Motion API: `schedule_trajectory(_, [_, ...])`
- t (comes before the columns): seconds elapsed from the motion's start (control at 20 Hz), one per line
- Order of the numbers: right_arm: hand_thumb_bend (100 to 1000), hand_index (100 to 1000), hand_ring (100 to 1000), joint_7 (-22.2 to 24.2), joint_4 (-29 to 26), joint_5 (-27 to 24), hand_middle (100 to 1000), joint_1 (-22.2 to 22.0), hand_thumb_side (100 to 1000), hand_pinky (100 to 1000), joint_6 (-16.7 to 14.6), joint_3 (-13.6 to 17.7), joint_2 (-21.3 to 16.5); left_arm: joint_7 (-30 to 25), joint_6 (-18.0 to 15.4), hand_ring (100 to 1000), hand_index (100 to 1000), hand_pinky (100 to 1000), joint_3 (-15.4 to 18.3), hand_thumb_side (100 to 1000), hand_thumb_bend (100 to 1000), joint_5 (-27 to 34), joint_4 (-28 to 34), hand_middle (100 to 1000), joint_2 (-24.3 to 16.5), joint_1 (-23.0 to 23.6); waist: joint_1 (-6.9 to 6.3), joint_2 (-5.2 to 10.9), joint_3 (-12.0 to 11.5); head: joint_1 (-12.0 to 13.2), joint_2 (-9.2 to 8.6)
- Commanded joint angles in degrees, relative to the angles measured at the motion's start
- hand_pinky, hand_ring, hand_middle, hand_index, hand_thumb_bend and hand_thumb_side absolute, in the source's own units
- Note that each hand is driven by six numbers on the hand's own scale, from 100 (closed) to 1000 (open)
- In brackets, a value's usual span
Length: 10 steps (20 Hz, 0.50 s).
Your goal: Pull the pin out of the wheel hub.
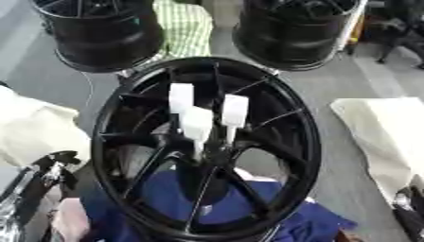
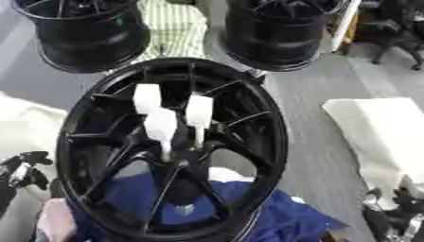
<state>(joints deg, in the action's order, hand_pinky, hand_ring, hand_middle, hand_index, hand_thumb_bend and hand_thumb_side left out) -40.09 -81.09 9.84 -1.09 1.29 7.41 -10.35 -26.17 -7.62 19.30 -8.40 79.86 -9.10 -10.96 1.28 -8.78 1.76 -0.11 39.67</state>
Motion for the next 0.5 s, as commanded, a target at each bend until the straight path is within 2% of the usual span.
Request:
schedule_trajectory(0.05, [231, 706, 495, 0.0, -1.3, 0.1, 623, 0.1, 237, 356, 0.0, 0.4, -0.7, -0.2, -0.2, 460, 778, 454, 0.0, 687, 100, 0.1, 0.7, 643, -1.1, -0.5, -0.02, 0.67, -0.1, 0.1, -0.39])
schedule_trajectory(0.5, [231, 704, 495, 0.0, -1.3, 0.1, 624, 0.1, 237, 356, 0.0, 0.4, -0.7, -0.2, -0.1, 460, 778, 454, 0.0, 688, 100, 0.1, 0.7, 643, -1.1, -0.6, -0.02, 0.63, -0.1, 0.2, -0.47])
